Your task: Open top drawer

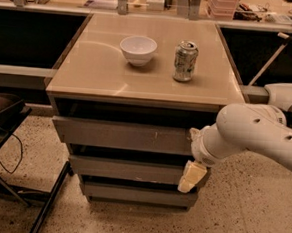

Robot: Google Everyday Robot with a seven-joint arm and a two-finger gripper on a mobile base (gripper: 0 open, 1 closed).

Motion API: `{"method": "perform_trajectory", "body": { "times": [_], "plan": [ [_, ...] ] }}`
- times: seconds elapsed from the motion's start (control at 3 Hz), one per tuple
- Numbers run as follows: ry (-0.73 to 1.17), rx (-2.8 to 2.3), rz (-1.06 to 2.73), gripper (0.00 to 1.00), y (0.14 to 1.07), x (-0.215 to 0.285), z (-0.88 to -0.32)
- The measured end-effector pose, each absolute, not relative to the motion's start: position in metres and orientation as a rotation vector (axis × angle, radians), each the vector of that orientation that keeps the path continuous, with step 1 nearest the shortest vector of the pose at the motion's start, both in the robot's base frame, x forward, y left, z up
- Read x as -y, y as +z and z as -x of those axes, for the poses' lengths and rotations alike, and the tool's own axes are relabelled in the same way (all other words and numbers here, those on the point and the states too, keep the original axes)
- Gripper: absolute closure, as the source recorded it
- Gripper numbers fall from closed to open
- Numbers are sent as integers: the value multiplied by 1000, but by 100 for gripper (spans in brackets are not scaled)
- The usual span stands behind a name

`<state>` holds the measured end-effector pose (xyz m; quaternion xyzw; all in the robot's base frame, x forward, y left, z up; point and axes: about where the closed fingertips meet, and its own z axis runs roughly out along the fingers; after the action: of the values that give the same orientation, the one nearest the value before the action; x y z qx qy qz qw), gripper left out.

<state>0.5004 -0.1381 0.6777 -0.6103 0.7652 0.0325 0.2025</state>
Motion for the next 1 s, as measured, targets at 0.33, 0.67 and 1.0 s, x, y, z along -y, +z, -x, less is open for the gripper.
{"method": "perform_trajectory", "body": {
  "times": [0.33, 0.67, 1.0],
  "plan": [
    [91, -2136, 1703, 0, 678, 138, -500],
    [93, -2130, 1656, 0, 680, 149, -521],
    [72, -2140, 1575, 0, 681, 158, -562]
  ]
}}
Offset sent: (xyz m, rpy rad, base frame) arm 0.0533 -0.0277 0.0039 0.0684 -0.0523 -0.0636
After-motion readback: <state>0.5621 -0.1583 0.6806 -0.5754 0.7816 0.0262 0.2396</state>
